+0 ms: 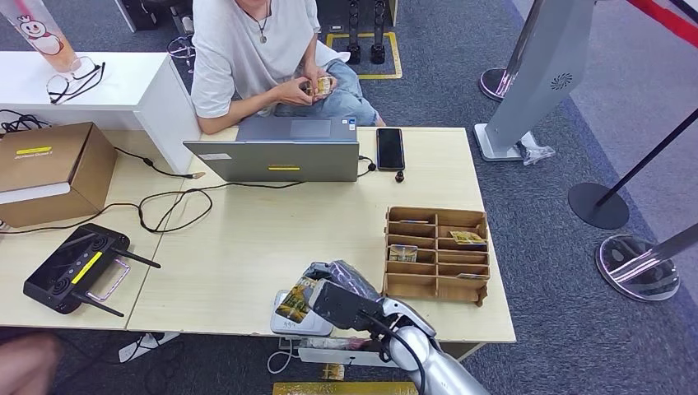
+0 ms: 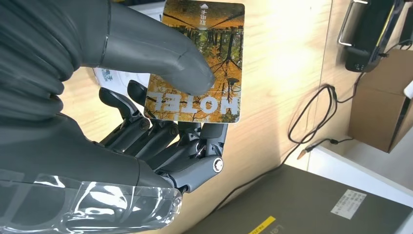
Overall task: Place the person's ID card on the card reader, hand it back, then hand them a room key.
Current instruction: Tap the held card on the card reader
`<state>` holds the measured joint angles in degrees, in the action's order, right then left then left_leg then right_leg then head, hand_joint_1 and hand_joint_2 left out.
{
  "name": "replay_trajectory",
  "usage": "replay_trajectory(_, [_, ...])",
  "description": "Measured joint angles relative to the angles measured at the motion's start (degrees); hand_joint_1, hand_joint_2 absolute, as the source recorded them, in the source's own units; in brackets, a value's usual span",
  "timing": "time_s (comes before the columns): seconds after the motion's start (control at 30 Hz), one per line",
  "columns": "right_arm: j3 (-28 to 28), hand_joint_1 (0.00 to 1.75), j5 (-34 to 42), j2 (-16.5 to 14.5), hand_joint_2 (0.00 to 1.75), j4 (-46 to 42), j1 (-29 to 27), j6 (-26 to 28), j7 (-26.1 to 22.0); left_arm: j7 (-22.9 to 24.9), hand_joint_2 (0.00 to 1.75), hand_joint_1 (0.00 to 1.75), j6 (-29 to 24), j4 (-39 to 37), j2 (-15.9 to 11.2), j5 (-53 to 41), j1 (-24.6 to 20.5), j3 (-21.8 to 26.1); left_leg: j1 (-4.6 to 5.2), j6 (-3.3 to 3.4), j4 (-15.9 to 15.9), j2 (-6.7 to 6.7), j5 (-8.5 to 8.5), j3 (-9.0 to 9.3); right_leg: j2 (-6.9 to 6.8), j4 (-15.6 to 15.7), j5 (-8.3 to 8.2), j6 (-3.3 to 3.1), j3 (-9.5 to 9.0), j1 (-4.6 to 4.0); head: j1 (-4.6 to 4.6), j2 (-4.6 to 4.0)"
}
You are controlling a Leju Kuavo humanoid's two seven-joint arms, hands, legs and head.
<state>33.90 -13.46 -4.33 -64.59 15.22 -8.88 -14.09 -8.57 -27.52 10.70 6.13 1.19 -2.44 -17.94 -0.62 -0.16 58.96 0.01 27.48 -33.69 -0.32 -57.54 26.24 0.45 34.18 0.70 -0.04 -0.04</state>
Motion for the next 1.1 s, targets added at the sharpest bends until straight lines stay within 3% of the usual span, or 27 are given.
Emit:
replay_trajectory(0.7, [0.00, 1.75, 6.03, -0.90, 1.75, 3.41, 0.08, -1.51, -1.39, -0.10, 0.00, 0.00, 0.04, 0.01, 0.02, -0.46, 0.01, 0.00, 0.00, 0.00, 0.00, 0.00, 0.00, 0.00, 0.00, 0.00, 0.00, 0.00, 0.00, 0.00, 0.00, 0.00])
replay_trajectory(1.1, [0.00, 1.75, 8.70, -1.73, 1.75, 6.84, 0.52, 0.33, 0.46, 0.35, 0.00, 0.00, 0.16, -0.01, 0.02, -0.93, -0.01, 0.00, 0.00, 0.00, 0.00, 0.00, 0.00, 0.00, 0.00, 0.00, 0.00, 0.00, 0.00, 0.00, 0.00, 0.00])
